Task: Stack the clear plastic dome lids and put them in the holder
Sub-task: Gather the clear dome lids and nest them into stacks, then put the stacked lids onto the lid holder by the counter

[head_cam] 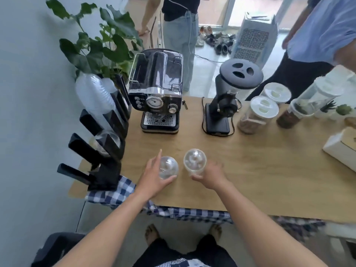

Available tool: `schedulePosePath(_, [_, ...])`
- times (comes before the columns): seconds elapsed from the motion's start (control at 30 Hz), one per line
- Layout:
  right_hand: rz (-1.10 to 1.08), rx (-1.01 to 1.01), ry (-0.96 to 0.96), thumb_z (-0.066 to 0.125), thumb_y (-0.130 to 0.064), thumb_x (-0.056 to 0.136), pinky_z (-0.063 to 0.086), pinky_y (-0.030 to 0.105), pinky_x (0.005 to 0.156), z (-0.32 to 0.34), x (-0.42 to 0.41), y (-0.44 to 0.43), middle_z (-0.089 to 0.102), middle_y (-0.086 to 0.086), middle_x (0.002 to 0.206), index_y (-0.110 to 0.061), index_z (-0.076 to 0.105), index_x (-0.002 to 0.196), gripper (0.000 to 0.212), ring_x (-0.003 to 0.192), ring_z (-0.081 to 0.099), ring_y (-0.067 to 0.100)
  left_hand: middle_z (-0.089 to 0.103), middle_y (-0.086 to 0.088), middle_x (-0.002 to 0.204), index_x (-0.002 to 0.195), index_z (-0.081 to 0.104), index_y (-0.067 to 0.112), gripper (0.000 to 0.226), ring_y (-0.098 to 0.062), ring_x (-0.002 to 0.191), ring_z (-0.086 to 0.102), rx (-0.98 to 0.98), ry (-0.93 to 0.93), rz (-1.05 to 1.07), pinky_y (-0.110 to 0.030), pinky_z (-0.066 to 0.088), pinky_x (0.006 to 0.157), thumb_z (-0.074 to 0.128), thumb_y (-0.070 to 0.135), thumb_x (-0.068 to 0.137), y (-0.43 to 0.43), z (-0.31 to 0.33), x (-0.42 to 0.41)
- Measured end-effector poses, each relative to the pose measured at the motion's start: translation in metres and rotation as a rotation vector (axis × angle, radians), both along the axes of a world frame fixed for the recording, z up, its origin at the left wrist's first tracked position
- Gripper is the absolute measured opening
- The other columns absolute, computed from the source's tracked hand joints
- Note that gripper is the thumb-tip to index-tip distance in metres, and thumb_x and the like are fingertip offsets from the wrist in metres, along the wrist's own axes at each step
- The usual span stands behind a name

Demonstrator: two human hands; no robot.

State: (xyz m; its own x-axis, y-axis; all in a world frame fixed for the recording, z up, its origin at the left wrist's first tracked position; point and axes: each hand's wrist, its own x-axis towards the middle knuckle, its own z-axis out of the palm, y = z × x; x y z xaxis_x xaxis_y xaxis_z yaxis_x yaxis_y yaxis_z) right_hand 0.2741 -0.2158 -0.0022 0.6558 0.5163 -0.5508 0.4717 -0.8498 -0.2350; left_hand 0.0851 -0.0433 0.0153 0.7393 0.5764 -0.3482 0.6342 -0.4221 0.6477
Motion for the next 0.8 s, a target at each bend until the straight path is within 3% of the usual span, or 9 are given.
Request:
schedulePosePath(0.07, [0.004,-0.016,0.112,0.060,-0.082,0.093,0.052,0.043,0.101,0.018,-0.015,-0.002,0.068,0.008,0.134,-0.028,0.057,0.147,0.076,0.122,0.060,0.032,0.024,0.001,0.180,0.177,0.006,0.040,0.117,-0.024,0.165,0.032,-0.070,-0.046,0.061,-0.053,0.041,0.128,0.073,0.078,0.089,0.008,0.000,-0.008])
schedulePosePath(0.13, [-0.093,0.090,0.258,0.064,-0.073,0.099,0.053,0.038,0.103,0.022,-0.030,-0.003,0.070,0.005,0.136,-0.021,0.059,0.147,0.071,0.120,0.063,0.024,0.021,0.000,0.183,0.177,0.013,0.035,0.109,-0.025,0.167,0.028,-0.170,-0.076,0.149,-0.054,0.036,0.131,0.064,0.083,0.093,0.018,-0.003,-0.016])
schedulePosePath(0.27, [-0.357,0.311,0.467,0.061,-0.104,0.071,0.052,0.044,0.116,0.024,-0.066,0.011,0.064,-0.001,0.154,-0.020,0.059,0.154,0.118,0.139,0.061,0.021,0.028,-0.004,0.182,0.177,0.019,0.025,0.106,-0.027,0.165,0.034,-0.305,-0.057,0.222,-0.054,0.036,0.131,0.053,0.084,0.097,0.039,-0.014,-0.024])
schedulePosePath(0.37, [-0.504,0.477,0.566,0.064,-0.101,0.073,0.049,0.047,0.120,0.024,-0.085,0.031,0.060,-0.004,0.157,-0.019,0.057,0.157,0.118,0.142,0.057,0.020,0.038,-0.007,0.178,0.177,0.021,0.022,0.105,-0.029,0.161,0.041,-0.401,-0.050,0.255,-0.050,0.039,0.129,0.054,0.082,0.098,0.048,-0.017,-0.019])
schedulePosePath(0.53, [-0.651,0.554,0.562,0.060,-0.106,0.070,0.047,0.052,0.122,0.009,-0.096,0.058,0.056,0.004,0.164,-0.012,0.050,0.163,0.132,0.148,0.053,0.024,0.047,-0.006,0.174,0.177,0.020,0.019,0.101,-0.030,0.160,0.044,-0.502,-0.004,0.238,-0.048,0.037,0.127,0.054,0.077,0.102,0.055,-0.018,-0.006])
schedulePosePath(0.7, [-0.667,0.520,0.523,0.063,-0.095,0.080,0.053,0.041,0.105,0.012,-0.097,0.070,0.070,0.004,0.143,-0.011,0.065,0.146,0.107,0.114,0.063,0.015,0.056,-0.003,0.166,0.171,0.037,0.014,0.094,-0.026,0.151,0.054,-0.527,0.038,0.227,-0.047,0.043,0.123,0.055,0.076,0.102,0.060,-0.025,-0.006])
schedulePosePath(0.8, [-0.722,0.517,0.562,0.069,-0.103,0.066,0.052,0.051,0.115,0.005,-0.097,0.070,0.070,0.004,0.146,-0.011,0.066,0.147,0.123,0.127,0.064,0.021,0.064,0.000,0.157,0.163,0.050,0.018,0.105,-0.023,0.142,0.061,-0.576,0.042,0.278,-0.048,0.048,0.122,0.064,0.089,0.087,0.067,-0.034,-0.012])
